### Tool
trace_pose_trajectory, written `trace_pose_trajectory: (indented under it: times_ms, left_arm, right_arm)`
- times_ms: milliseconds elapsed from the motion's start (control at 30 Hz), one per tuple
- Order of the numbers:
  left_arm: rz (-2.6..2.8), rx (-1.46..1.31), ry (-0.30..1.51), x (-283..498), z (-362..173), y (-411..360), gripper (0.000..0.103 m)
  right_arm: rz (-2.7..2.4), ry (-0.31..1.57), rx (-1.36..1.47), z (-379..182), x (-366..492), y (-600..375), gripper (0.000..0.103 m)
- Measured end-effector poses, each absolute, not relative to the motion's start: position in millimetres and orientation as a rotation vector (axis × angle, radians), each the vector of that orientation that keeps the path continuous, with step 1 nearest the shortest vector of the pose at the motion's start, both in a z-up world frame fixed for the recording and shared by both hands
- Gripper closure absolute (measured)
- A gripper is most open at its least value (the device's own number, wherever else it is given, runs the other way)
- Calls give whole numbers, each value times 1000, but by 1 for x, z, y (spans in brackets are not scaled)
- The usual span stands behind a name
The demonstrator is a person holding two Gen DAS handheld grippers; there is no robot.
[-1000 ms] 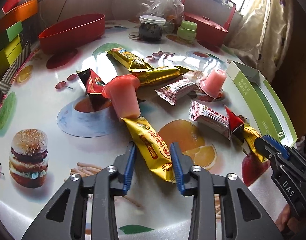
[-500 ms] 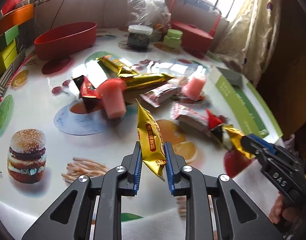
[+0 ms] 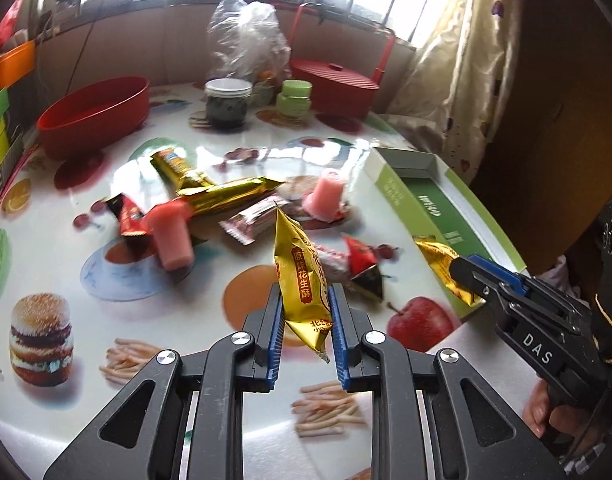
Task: Organize snacks
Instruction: 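Carry both yellow packets into the green box and open both grippers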
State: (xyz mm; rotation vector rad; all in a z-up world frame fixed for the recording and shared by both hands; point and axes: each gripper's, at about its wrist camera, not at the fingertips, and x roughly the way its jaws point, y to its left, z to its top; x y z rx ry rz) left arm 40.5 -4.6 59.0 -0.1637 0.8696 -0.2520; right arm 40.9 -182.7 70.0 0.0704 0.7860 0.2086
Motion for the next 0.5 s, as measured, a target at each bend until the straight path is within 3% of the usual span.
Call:
trace_pose_trajectory:
  times_ms: [500]
  left_arm:
    - [-457, -124, 850, 72, 77, -84, 81]
  right_arm:
    - [62, 736, 132, 85, 53, -246, 82]
